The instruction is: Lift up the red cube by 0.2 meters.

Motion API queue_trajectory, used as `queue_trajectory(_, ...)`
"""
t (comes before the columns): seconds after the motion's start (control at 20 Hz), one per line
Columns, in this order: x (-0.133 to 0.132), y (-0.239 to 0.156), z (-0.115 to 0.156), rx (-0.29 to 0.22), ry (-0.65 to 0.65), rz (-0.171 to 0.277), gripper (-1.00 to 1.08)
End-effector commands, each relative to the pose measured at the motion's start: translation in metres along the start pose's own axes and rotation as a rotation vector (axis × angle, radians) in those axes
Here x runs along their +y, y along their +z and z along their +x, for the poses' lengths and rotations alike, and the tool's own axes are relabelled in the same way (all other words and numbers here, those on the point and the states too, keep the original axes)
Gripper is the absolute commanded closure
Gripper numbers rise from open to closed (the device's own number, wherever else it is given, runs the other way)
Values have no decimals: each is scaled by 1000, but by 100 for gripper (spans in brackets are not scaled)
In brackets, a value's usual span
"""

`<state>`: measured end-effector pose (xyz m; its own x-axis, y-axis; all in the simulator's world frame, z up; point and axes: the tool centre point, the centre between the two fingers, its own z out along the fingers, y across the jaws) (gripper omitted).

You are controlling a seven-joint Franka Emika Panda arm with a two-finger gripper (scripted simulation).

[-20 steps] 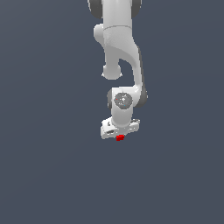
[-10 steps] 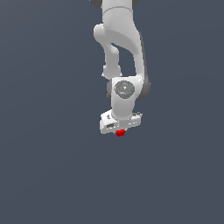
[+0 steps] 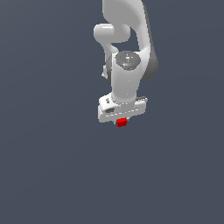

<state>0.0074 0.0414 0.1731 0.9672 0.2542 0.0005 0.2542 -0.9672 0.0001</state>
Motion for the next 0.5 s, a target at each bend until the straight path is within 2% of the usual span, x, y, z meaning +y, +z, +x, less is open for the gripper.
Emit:
queue_trajectory(0.0,0,-21,0,-1,0,0,108)
queue_trajectory(0.45,0,-56,2,-1,0,0,108)
